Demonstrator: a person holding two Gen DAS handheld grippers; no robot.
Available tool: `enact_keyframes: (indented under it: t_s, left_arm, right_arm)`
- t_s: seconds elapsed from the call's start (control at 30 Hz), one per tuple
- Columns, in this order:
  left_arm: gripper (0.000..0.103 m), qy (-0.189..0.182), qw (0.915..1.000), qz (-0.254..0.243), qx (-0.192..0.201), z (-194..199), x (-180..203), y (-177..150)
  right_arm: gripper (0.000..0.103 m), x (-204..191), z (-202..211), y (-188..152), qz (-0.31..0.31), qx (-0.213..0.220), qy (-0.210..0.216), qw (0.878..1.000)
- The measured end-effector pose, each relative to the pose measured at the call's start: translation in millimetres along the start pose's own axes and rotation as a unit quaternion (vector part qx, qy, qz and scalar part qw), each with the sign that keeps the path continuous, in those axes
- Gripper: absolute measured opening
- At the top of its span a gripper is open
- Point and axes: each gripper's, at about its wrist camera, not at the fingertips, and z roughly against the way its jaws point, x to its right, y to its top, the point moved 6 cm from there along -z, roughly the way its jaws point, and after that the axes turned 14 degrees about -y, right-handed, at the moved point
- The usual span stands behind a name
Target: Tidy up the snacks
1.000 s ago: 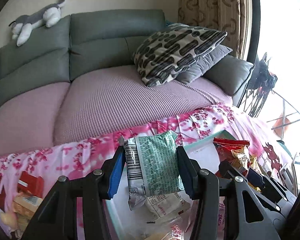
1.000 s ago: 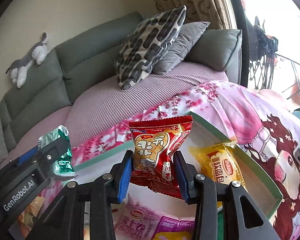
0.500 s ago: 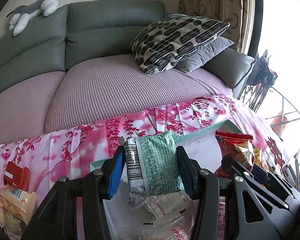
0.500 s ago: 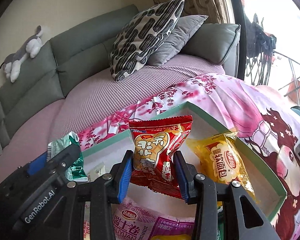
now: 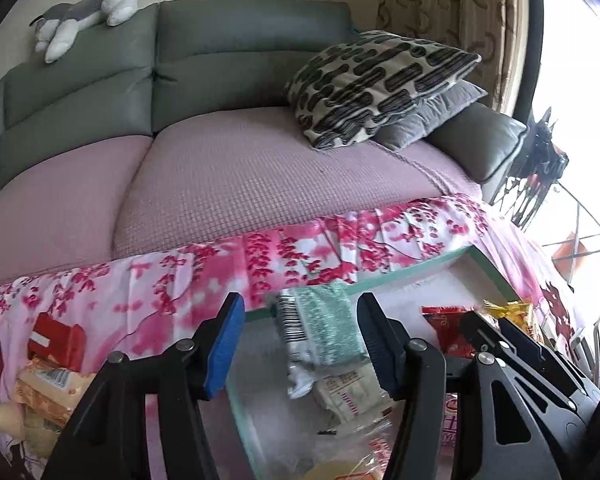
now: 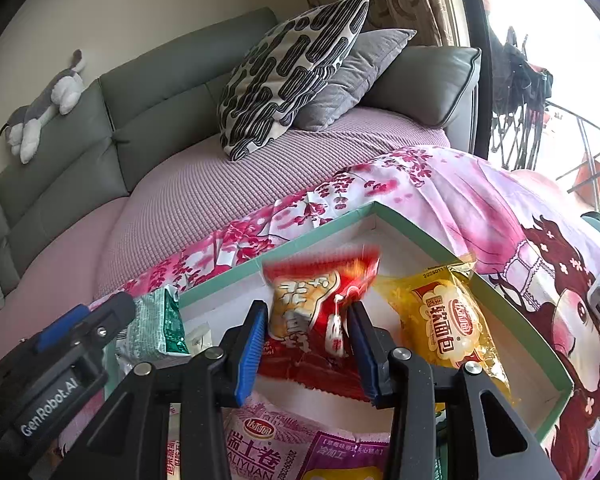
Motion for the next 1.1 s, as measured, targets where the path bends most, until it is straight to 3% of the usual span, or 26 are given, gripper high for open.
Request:
enact_keyframes:
  t_s: [0.23,0.33,0.37,0.47,0.6,0.7,0.83,0.9,1.1]
  left_arm:
    - [0.083,0.041,0.9989,0.019,0.008,13,-24,1]
    - [0.089,0.057,0.998,0.027,0.01,16,-36,1]
    - [0.09,0.063,0.9975,0.029,0.01,17,-39,1]
    - [0.092,0.086,0.9958,0.031,0.008,19,-49,-2]
    - [0.098,0.106,0.994,0.029,0.003,21,-60,-4]
    - [0.1,0.112,0.9932,0.031,0.006,23,-65,-5]
    - [0.103,0.115,0.9926,0.037,0.003,24,-69,-6]
    - [0.103,0.117,0.9924,0.036,0.001,24,-70,-7]
    - [0.103,0.12,0.9921,0.037,-0.002,23,-70,-8]
  right_arm:
    - [0.044,-4,6,1,0.002,0.01,0.009,1.0]
    - [0.056,-8,7,1,0.009,0.013,0.011,1.0]
    - [0.061,-9,8,1,0.011,0.014,0.013,1.0]
    - [0.062,-15,9,0,0.02,0.016,0.018,1.0]
    - [0.081,-18,9,-1,0.03,0.018,0.015,0.999]
    - [0.089,-18,9,-1,0.03,0.019,0.013,0.999]
    - [0.091,-18,8,-2,0.033,0.018,0.007,0.999]
    - [0.103,-18,8,-2,0.034,0.017,0.004,0.999]
    - [0.103,-17,7,-2,0.036,0.018,-0.002,0.999]
